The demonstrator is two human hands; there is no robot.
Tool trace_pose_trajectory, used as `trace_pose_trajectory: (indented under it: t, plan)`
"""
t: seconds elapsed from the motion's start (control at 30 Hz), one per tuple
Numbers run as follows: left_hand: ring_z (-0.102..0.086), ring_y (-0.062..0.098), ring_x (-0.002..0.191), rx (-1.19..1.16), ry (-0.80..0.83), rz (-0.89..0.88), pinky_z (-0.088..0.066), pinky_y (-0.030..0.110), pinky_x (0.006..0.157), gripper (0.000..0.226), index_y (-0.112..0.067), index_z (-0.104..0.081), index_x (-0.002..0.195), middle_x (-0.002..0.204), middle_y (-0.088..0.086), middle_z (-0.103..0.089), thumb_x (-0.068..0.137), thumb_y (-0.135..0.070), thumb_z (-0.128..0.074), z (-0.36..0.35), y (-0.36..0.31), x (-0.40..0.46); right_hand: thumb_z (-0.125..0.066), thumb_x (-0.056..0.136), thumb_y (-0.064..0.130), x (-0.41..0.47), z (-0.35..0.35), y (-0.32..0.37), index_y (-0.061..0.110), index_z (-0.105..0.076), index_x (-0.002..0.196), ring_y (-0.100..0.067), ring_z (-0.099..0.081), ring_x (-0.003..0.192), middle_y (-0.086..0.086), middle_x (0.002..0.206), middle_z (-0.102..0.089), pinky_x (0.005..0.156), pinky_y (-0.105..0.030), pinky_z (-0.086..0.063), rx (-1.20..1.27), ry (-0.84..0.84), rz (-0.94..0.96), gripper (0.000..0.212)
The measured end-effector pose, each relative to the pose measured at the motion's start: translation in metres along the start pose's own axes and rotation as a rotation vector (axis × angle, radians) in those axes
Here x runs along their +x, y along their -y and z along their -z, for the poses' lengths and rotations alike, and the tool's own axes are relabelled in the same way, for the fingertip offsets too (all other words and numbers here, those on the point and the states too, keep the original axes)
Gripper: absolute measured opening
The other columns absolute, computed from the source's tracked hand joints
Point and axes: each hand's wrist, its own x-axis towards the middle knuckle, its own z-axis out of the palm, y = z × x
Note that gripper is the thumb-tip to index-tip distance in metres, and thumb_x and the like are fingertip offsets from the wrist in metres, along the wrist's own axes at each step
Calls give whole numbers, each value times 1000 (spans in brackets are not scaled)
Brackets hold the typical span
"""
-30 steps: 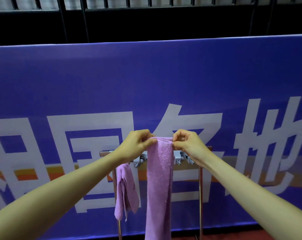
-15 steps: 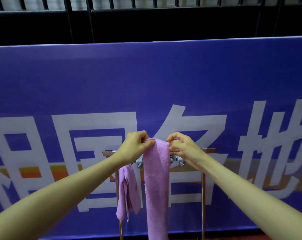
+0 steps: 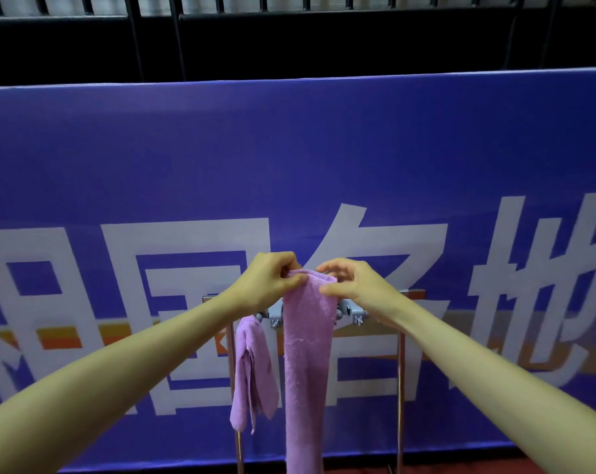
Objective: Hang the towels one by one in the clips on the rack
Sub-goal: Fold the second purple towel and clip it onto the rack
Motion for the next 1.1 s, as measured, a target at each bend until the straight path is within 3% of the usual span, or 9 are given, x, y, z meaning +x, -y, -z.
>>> trace_pose_trajectory:
  t: [0.17,0.3,0.37,0.5,0.57,0.67,0.87,1.0,1.1]
  plan:
    - [-56,21,67,30,91,-38,-48,34,63,19,-5,-63,85,80,11,-66,87,-23,-64,4,0,2,-67,83,6,6,2,3,12,-72,91,-10,-68,79,-5,85,-72,68,-18,-53,-102,-54,17,10]
    - [-47,6,57,-44,21,-2,-38,16,51,23,-7,-62,77,68,7,-62,86,-27,-66,6,3,5,-70,79,1,18,8,12,6,-71,87,-15,-65,76,-11,83,-70,72,-28,-55,-129,-119,13,10]
    - [-44,2,54,-87,-13,1,-37,16,52,22,-10,-58,74,63,-2,-55,86,-27,-66,7,3,6,-70,78,0,23,10,19,8,-70,83,-17,-65,77,-11,81,-70,71,-29,-55,-130,-130,32,9]
    - [-63,12,76,-471,-79,62,-54,24,68,20,-16,-50,96,88,9,-66,86,-18,-67,7,2,8,-68,78,-3,32,12,32,8,-67,79,-17,-63,74,-8,76,-67,69,-30,-55,-99,-155,63,11]
    - [-67,14,83,-645,-90,129,-54,22,70,25,-17,-46,102,95,10,-69,87,-16,-65,2,2,5,-66,78,-5,35,14,38,9,-66,76,-17,-63,72,-8,74,-66,69,-30,-56,-70,-171,69,14]
    - [-70,13,84,-718,-77,225,-53,23,73,22,-11,-49,106,94,4,-71,88,-14,-63,-18,11,0,-63,80,-8,41,18,50,8,-63,75,-14,-61,67,-6,73,-63,64,-26,-55,-6,-190,74,17]
    - [-67,16,101,-703,164,283,-53,26,89,26,-10,-65,114,110,5,-71,91,-21,-61,-53,25,-2,-62,81,-6,53,37,77,7,-63,76,-11,-58,61,-5,70,-60,58,-22,-53,132,-309,77,15]
    - [-62,22,110,-565,385,298,-45,39,101,23,-25,-69,109,117,6,-68,87,-29,-65,-74,42,-6,-60,82,-8,55,58,93,5,-61,77,-11,-59,56,-7,69,-60,52,-21,-53,318,-431,91,15]
    - [-62,16,108,-660,379,325,-49,31,97,23,-25,-61,117,117,2,-67,95,-25,-55,-78,44,-7,-57,83,-9,53,73,94,5,-60,75,-9,-60,50,-7,68,-60,49,-22,-52,373,-517,89,17]
